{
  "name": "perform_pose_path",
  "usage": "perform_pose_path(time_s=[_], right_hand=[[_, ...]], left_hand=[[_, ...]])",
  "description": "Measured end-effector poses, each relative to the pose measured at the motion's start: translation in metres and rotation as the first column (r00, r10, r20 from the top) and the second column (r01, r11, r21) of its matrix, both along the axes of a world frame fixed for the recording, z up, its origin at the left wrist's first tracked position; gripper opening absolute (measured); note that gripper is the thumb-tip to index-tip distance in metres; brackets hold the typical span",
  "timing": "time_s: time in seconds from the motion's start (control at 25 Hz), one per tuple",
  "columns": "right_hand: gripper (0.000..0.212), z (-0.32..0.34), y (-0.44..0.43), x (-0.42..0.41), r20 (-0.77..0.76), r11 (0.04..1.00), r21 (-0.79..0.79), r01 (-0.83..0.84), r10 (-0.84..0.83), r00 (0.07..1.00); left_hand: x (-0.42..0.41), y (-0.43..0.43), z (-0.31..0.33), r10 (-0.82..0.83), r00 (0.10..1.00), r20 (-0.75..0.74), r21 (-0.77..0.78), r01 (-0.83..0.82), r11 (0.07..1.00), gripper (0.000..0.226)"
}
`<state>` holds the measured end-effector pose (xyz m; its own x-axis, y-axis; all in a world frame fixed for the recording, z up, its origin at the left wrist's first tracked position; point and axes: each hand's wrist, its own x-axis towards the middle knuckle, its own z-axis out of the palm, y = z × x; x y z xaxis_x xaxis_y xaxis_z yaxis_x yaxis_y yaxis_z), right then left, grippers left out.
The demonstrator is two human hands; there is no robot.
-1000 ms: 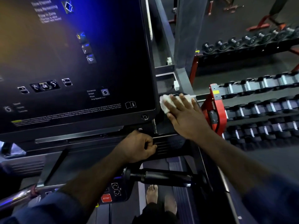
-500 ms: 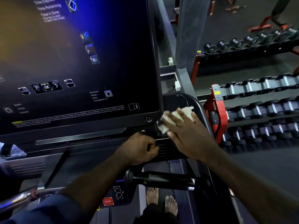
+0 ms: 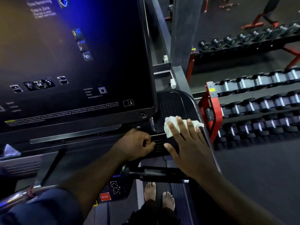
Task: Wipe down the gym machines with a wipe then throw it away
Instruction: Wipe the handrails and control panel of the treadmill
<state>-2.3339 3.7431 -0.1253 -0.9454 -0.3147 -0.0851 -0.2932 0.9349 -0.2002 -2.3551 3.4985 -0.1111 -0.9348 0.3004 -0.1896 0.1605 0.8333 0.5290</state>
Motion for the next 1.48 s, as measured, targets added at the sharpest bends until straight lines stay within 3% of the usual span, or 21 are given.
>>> perform_pose_path(time_s=[0.12,0.28,0.4,0.52,0.64,0.8,0.92,1.24,1.36,1.48], right_hand=[[0.069,-0.002,-0.006,-0.044,-0.018,0.998,-0.047,-0.036,0.035,0.999],[0.074,-0.001,0.003,-0.115,0.030,0.990,-0.100,0.096,-0.094,0.995],[0.075,-0.001,0.028,-0.072,0.100,0.972,-0.191,0.140,-0.122,0.987],[0.075,0.004,0.047,0.011,0.106,0.963,-0.234,0.132,-0.110,0.988],[0.064,0.001,0.055,0.031,0.126,0.955,-0.252,0.157,-0.128,0.984],[0.051,-0.010,0.035,-0.060,0.063,0.911,-0.374,0.173,-0.161,0.985],[0.049,-0.003,0.017,-0.125,0.087,0.919,-0.345,0.189,-0.169,0.982],[0.032,-0.009,0.050,0.002,-0.055,0.839,-0.495,0.226,-0.290,0.956],[0.031,-0.002,0.037,-0.069,-0.060,0.862,-0.458,0.216,-0.273,0.960],[0.036,-0.002,0.018,-0.154,0.094,0.833,-0.505,0.226,-0.208,0.974]], left_hand=[[0.003,0.001,0.001,-0.015,1.000,-0.008,0.020,0.015,1.000,0.037],[0.003,0.002,0.000,-0.033,0.998,-0.050,0.044,0.035,0.998,0.039],[0.007,0.004,0.002,-0.151,0.982,-0.115,-0.040,0.148,0.988,0.034],[0.005,0.031,0.001,-0.342,0.872,-0.350,-0.087,0.334,0.939,0.023],[-0.015,0.058,-0.002,-0.437,0.769,-0.466,-0.127,0.431,0.893,0.015],[-0.027,0.057,-0.014,-0.363,0.784,-0.504,-0.156,0.331,0.931,0.029],[-0.024,0.062,-0.020,-0.340,0.771,-0.538,-0.172,0.294,0.940,0.040],[-0.027,0.084,-0.022,-0.164,0.788,-0.594,-0.158,0.085,0.984,0.031],[-0.029,0.086,-0.025,-0.167,0.782,-0.601,-0.190,0.063,0.980,0.022],[-0.025,0.086,-0.028,-0.170,0.772,-0.613,-0.215,0.044,0.976,0.026]])
